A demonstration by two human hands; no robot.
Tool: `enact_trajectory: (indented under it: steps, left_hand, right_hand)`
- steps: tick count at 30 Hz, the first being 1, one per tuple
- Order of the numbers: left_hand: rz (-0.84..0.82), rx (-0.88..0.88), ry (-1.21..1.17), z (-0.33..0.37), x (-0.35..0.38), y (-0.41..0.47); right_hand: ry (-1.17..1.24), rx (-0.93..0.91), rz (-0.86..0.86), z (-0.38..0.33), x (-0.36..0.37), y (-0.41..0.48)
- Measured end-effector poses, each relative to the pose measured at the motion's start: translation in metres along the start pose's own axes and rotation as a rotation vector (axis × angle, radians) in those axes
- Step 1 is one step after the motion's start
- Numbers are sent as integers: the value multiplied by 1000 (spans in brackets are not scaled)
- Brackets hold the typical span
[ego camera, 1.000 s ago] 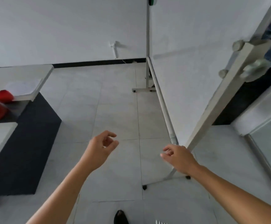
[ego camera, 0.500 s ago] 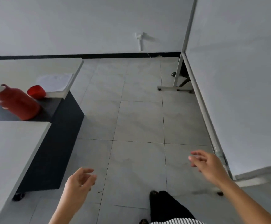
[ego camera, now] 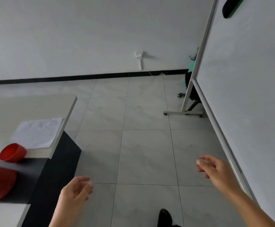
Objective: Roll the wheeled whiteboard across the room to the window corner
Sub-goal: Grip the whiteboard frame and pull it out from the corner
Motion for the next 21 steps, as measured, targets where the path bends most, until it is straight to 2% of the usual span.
enact_trajectory:
  steps: [7, 13, 17, 21]
  left_hand:
    - [-30, 43, -70, 63, 28, 144]
    - [-141, 41, -60, 103, 72, 312]
    - [-262, 88, -18, 169, 106, 417]
    - [-386, 206, 62, 257, 155, 501]
  right_hand:
    - [-33, -40, 33, -83, 33, 123]
    - [-11, 29, 185, -109, 61, 228]
    - [52, 85, 266, -146, 77, 278]
    - [103, 101, 368, -182, 75, 324]
Point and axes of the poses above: each hand's wrist, its own y-axis towards the middle knuckle, its own x-axis out of the palm, z = x × y, the point moved 9 cm from there along y, towards the middle knuckle, and after that the axes turned 4 degrees about z, right-handed, at the moved point
